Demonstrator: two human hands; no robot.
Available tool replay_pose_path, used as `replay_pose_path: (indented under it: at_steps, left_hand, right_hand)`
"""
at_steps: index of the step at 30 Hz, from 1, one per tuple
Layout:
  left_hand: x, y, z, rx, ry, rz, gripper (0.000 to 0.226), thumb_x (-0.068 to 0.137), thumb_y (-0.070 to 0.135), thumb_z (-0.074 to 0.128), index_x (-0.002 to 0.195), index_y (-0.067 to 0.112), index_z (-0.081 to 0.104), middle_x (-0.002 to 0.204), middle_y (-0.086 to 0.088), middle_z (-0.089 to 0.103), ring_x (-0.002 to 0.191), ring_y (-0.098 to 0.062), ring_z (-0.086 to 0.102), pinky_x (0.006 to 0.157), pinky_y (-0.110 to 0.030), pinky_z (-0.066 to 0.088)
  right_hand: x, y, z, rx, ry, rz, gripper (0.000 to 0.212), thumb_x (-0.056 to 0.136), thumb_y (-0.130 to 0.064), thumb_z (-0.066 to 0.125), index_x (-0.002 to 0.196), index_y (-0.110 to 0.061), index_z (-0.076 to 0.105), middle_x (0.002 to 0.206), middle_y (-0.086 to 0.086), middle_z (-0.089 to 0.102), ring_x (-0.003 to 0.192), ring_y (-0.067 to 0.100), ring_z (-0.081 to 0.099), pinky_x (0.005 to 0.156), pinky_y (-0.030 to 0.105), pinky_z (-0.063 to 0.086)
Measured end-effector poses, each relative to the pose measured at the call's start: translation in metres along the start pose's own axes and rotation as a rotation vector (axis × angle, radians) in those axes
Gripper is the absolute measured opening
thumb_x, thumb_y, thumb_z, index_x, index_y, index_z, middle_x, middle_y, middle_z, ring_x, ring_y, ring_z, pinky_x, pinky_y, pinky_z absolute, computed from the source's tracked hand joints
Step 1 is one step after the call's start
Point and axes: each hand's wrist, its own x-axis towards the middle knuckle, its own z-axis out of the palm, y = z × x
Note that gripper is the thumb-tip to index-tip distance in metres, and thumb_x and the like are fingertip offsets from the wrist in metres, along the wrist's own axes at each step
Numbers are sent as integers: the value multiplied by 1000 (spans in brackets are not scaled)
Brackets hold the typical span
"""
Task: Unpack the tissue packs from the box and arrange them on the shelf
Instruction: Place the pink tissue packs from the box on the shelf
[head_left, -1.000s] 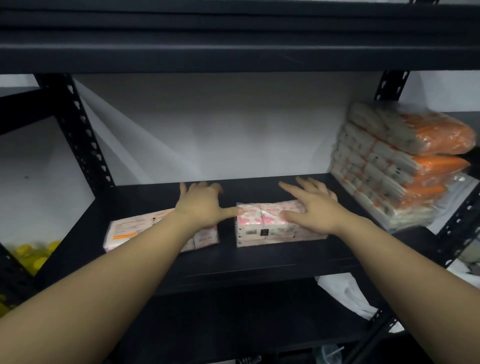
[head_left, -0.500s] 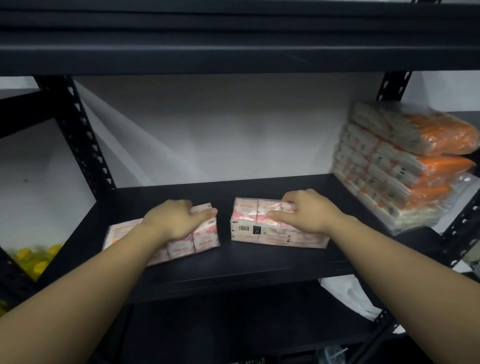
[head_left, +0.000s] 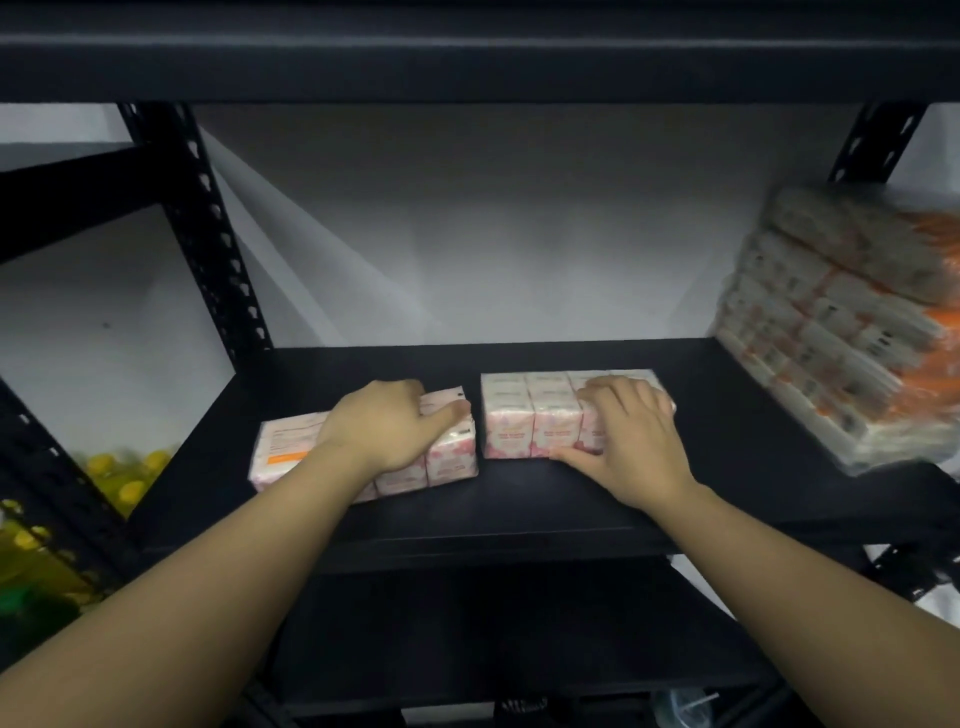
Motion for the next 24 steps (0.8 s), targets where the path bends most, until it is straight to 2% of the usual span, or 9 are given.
replay_pose_path:
  at_steps: [7,9,12,14,16,19,22,24]
  left_hand:
    - [5,2,-6,-24,-66,-25,77,79,93,33,94,24,64,89,3,67,84,-22,64,75,-38,54]
    - [9,1,-10,-94,-125,-7,84,73,98,35,105,26,64,98,5,68,91,-20,64,81,-39,54]
    - [11,-5,-20,-217,-255,114,95,56,101,54,125,37,59,114,16,67,102,-10,64,94,-40,54]
    - [9,-9,-24,-255,-303,154,83,58,88,73,124,40,60,113,20,67,102,-5,65,95,-38,55]
    - [9,-12,-26,-297,-262,155,68,61,79,80,115,40,65,105,19,70,96,-3,67,92,-38,57]
    - [8,-13,-35,-389,-131,148,61,60,77,80,106,40,68,99,17,73,90,-5,69,88,-39,59]
    - [5,-14,-52,-603,-26,119,51,69,64,83,109,37,69,96,12,76,83,-5,74,85,-38,62]
    - [2,-14,-64,-760,-14,125,46,77,54,84,114,31,68,99,4,78,83,-11,77,84,-43,63]
  right_hand:
    - [-3,-9,0,28,20,41,77,79,-76,68,129,-19,59,129,-1,60,121,22,52,110,43,36]
    - [-1,-11,-1,37,35,47,74,79,-73,71,127,-18,60,128,0,61,121,22,52,109,44,37]
    - [0,-16,-3,48,46,76,71,78,-70,73,124,-18,60,127,0,61,119,24,52,107,46,38]
    - [0,-18,-1,52,46,96,68,79,-71,70,122,-19,61,124,0,61,117,24,52,106,46,38]
    - [4,-22,-1,67,54,114,66,80,-74,66,118,-20,63,120,-2,61,115,22,51,104,44,37]
    - [12,-35,-3,127,92,93,63,82,-71,68,118,-20,66,119,-2,60,114,22,51,103,43,37]
    - [21,-60,-8,248,82,10,62,85,-68,66,121,-18,67,120,-2,62,114,20,51,101,43,43]
    - [29,-80,-14,356,11,-29,67,85,-69,65,128,-19,65,121,-4,61,113,16,52,95,40,48]
